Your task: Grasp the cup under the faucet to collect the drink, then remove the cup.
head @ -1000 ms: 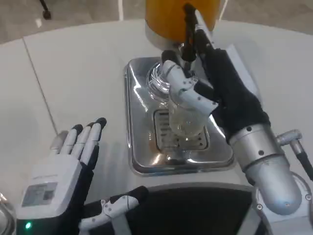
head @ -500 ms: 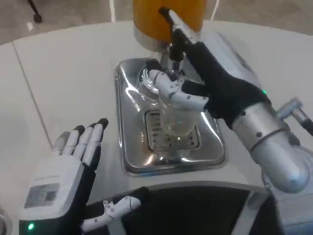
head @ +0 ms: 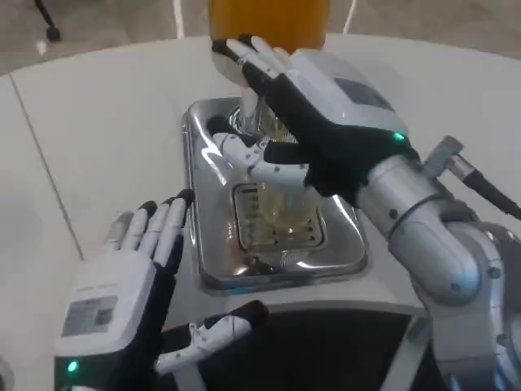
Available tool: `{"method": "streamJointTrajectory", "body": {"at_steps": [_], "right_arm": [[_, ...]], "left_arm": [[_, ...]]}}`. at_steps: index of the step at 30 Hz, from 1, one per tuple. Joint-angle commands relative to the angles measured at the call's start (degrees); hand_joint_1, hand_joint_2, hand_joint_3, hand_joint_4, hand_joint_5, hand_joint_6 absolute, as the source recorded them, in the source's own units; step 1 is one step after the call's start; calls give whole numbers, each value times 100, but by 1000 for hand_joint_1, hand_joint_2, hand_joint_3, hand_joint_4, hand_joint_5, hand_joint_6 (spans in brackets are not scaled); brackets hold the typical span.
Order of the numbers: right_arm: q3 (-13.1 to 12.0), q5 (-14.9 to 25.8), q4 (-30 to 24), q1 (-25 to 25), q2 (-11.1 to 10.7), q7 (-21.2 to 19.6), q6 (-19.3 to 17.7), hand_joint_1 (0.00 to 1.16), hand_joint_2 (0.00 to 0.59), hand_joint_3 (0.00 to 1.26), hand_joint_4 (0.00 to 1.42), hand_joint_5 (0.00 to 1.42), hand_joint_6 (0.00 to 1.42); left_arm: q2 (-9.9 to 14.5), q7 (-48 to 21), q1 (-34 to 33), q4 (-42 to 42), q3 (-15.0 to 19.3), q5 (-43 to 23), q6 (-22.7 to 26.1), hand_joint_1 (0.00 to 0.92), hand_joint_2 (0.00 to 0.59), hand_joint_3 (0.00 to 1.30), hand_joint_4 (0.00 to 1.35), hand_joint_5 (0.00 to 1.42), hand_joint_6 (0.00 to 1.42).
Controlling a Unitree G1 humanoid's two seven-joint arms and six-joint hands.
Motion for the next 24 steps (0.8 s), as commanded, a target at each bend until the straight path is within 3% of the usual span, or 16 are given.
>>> {"method": "streamJointTrajectory", "body": {"at_steps": [1, 5, 17, 24], "right_arm": [[330, -366, 124, -107, 79, 335, 55, 354, 512, 34, 0, 3, 83], [203, -404, 95, -78, 186, 436, 115, 352, 515, 34, 0, 3, 81], [119, -575, 25, -8, 264, 617, 124, 353, 519, 34, 0, 3, 81], [3, -612, -35, 38, 267, 674, 112, 362, 524, 34, 0, 3, 81]], "left_arm": [[-109, 145, -202, 180, -121, 184, 79, 15, 70, 0, 0, 0, 0], [-225, 248, -310, 300, -180, 276, 138, 21, 59, 0, 0, 0, 0], [-741, 574, -1290, 1164, -472, 199, 412, 126, 46, 0, 0, 0, 0], [-907, 649, -1652, 1468, -635, 170, 451, 151, 50, 0, 0, 0, 0]]}}
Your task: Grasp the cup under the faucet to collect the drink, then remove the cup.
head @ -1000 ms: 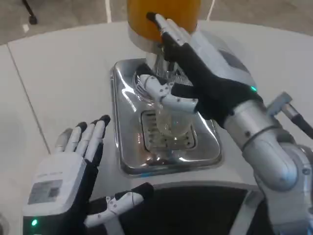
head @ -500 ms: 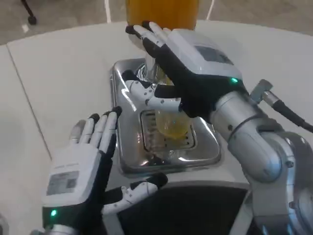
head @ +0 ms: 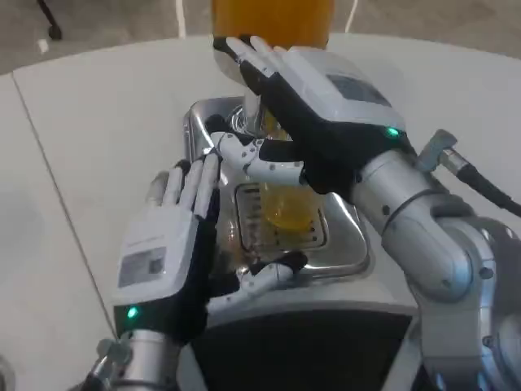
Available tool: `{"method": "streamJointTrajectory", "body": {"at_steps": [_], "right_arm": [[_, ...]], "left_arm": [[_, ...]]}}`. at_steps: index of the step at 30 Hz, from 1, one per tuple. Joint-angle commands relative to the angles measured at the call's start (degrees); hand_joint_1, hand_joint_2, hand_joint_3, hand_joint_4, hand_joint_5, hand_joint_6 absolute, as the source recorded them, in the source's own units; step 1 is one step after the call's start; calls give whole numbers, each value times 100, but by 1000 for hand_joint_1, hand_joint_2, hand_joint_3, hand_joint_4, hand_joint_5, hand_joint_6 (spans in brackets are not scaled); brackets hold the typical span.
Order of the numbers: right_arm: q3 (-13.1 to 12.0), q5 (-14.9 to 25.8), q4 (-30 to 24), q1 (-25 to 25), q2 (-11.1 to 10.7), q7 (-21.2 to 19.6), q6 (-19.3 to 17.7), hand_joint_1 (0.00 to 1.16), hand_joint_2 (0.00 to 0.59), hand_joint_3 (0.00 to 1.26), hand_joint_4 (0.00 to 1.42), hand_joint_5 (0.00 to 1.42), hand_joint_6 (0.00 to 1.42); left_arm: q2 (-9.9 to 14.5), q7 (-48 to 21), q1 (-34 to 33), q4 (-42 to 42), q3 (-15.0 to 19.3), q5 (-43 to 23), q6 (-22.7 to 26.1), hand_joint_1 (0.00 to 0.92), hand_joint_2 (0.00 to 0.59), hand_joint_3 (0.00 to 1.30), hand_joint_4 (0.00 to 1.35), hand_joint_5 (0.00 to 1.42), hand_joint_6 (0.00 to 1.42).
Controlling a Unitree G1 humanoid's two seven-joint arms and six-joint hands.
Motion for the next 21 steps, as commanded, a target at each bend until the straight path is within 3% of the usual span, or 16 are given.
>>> {"method": "streamJointTrajectory", "body": {"at_steps": [1, 13, 21], "right_arm": [[37, 68, 13, 132, 13, 179, -32, 364, 524, 34, 0, 3, 81], [-75, 87, -17, 195, 60, 138, -18, 374, 526, 34, 0, 0, 81], [-601, 139, -692, 1196, 650, -1174, -52, 476, 547, 0, 0, 0, 48]], "left_arm": [[-80, 103, -118, 173, -143, -10, 51, 153, 50, 0, 0, 0, 0], [-138, 204, -493, 674, -285, -94, 63, 211, 59, 0, 0, 0, 0], [-140, 248, -677, 912, -262, -184, 117, 207, 62, 0, 0, 0, 0]]}}
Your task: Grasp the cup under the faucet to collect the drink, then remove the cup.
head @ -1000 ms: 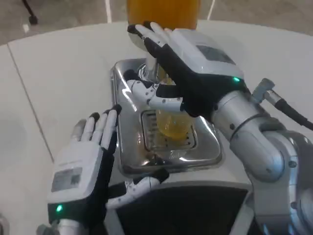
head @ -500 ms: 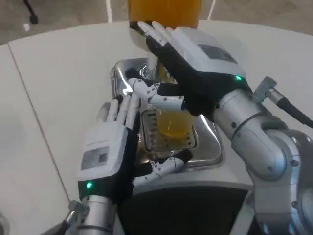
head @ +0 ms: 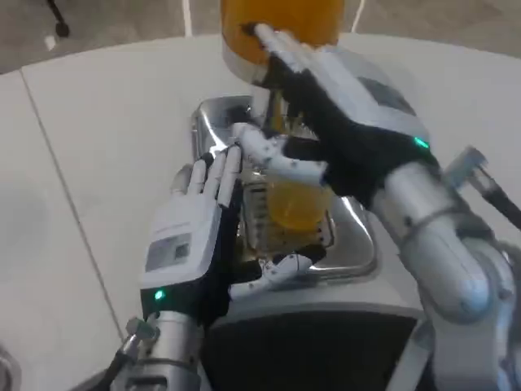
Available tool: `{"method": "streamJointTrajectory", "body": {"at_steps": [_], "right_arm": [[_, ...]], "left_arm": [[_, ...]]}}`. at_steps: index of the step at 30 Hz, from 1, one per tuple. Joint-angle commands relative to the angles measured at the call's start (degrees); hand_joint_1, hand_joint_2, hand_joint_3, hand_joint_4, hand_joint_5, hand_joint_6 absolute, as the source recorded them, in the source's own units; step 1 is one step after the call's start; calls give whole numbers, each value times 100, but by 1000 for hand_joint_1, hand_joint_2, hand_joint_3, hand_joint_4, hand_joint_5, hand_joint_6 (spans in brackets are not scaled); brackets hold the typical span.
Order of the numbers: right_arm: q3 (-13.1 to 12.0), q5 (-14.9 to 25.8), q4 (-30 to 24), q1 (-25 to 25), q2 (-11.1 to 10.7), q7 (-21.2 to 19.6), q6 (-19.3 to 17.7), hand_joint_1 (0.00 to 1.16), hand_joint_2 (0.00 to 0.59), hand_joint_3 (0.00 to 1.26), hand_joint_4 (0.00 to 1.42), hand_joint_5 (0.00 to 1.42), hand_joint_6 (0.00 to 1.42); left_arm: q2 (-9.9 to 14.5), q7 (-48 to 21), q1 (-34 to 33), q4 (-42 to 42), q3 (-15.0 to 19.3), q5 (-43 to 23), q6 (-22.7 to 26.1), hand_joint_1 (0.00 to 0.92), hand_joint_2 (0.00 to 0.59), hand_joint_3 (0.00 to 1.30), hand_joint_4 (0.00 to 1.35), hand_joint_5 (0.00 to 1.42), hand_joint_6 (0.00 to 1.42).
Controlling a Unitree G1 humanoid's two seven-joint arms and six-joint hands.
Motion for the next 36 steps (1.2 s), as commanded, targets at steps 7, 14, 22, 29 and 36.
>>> {"method": "streamJointTrajectory", "body": {"at_steps": [7, 14, 22, 29, 36], "right_arm": [[90, -189, -740, 1299, -142, -610, -668, 513, 536, 0, 0, 0, 33], [246, -609, -1467, 2956, -992, -1072, -2013, 531, 543, 0, 0, 0, 44], [-159, -670, -1756, 3292, -1042, -639, -2338, 669, 475, 0, 0, 0, 48], [-376, -872, -1576, 3658, -1213, -694, -2750, 685, 452, 0, 0, 0, 46], [-713, -855, -1554, 4294, -1288, -883, -3099, 687, 448, 0, 0, 0, 37]], "left_arm": [[-9, 106, -137, 266, -92, -134, 80, 187, 62, 0, 0, 0, 0], [12, 106, -207, 266, -195, -46, 284, 132, 58, 0, 0, 0, 0], [-35, 140, -285, 382, -219, -143, 295, 115, 59, 0, 0, 0, 0], [-101, 165, -407, 508, -218, -217, 268, 109, 58, 0, 0, 0, 0], [-214, 239, -476, 569, -303, -227, 278, 84, 59, 0, 0, 0, 0]]}}
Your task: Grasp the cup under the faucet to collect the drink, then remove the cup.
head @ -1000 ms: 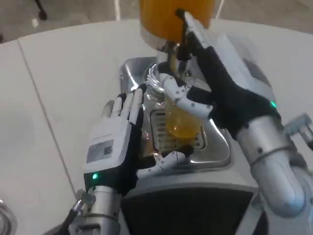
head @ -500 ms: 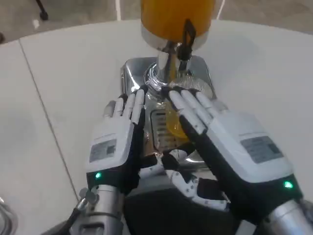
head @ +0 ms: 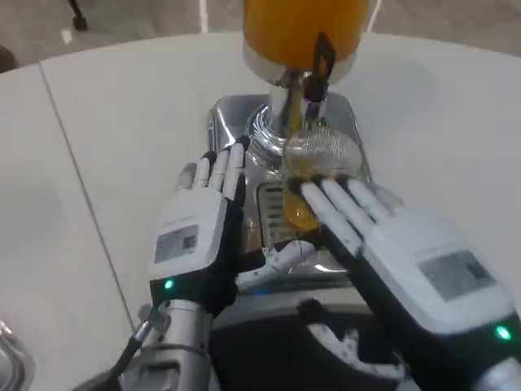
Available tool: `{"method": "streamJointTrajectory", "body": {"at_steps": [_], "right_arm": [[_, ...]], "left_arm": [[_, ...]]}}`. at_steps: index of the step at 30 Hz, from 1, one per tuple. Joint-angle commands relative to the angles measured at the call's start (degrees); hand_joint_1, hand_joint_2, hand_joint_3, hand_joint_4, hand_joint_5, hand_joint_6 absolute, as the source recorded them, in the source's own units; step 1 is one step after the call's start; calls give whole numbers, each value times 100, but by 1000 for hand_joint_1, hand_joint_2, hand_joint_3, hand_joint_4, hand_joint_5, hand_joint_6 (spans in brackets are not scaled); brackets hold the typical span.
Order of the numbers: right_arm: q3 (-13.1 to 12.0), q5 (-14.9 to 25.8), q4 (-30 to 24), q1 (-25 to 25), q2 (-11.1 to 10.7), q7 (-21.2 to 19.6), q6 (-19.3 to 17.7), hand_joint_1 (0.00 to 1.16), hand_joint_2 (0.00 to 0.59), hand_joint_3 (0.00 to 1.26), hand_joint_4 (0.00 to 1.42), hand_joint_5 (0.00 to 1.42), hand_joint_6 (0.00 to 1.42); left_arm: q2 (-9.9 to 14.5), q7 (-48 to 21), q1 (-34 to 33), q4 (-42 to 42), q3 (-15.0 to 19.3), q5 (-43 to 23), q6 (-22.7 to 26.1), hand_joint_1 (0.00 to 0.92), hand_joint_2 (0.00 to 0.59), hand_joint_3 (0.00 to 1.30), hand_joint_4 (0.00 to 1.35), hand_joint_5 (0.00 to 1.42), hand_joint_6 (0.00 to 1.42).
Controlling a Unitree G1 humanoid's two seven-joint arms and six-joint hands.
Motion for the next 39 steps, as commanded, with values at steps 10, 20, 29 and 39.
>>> {"method": "streamJointTrajectory", "body": {"at_steps": [10, 20, 29, 39], "right_arm": [[-354, 284, 135, 115, -10, 192, -236, 689, 443, 0, 0, 0, 33], [-408, 315, 361, 3, -10, 209, -268, 697, 436, 0, 0, 0, 40], [-459, 417, 317, 35, -12, 261, -240, 701, 435, 0, 0, 0, 46], [-467, 464, 404, -77, 32, 401, -174, 703, 430, 0, 0, 0, 47]], "left_arm": [[-357, 269, -406, 574, -122, -233, 16, 91, 47, 0, 0, 0, 0], [-582, 492, -939, 1320, -121, -531, -21, 116, 46, 0, 0, 0, 0], [-702, 720, -1273, 1787, -232, -680, -117, 126, 44, 0, 0, 0, 4], [-859, 915, -1646, 2397, -270, -821, -258, 147, 44, 0, 0, 13, 19]]}}
